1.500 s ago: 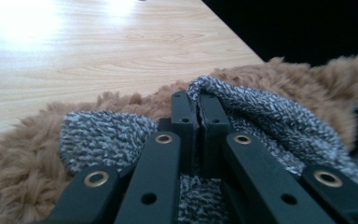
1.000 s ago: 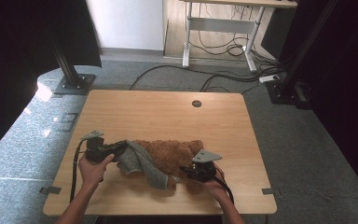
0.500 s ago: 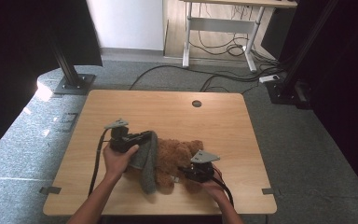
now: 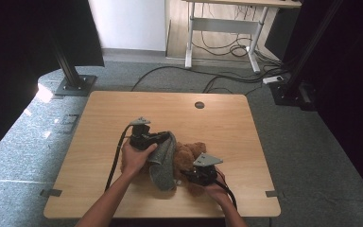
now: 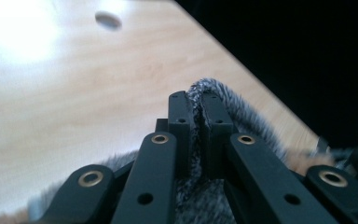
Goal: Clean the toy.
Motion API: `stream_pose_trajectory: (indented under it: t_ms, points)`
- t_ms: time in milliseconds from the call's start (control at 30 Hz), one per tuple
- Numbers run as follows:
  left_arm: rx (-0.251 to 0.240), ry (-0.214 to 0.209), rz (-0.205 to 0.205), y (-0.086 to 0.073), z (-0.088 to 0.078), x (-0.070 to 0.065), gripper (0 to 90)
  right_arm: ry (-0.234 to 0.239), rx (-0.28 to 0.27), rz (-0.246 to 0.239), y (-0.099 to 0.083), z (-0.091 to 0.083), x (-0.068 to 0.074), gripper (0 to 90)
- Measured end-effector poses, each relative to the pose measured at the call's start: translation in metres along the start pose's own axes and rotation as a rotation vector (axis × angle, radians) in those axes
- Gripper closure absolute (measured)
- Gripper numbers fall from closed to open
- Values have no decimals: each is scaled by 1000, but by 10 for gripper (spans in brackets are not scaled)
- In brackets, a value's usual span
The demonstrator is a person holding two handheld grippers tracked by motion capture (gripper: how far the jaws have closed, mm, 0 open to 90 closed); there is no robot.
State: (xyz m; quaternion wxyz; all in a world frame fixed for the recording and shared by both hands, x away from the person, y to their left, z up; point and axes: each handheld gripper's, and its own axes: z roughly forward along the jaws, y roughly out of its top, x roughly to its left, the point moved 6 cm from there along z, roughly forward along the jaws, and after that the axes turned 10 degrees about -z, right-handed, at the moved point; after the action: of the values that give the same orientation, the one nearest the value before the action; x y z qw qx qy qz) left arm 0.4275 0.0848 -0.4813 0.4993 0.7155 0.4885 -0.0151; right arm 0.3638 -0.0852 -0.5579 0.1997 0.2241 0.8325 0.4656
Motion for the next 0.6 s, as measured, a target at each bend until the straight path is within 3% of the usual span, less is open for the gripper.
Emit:
stream_pose_trajectory:
  t_ms: [267, 367, 500, 600]
  points:
    - [82, -1, 7, -13, 6, 0, 784, 3, 4, -2, -1, 0, 1, 563]
    - [82, -12, 23, -13, 3, -3, 681, 6, 5, -5, -2, 0, 1, 562]
    - [27, -68, 42, -9, -11, -14, 483, 9, 3, -3, -2, 0, 0, 562]
    - [20, -47, 104, -10, -19, -22, 397, 10, -1, 2, -2, 1, -1, 561]
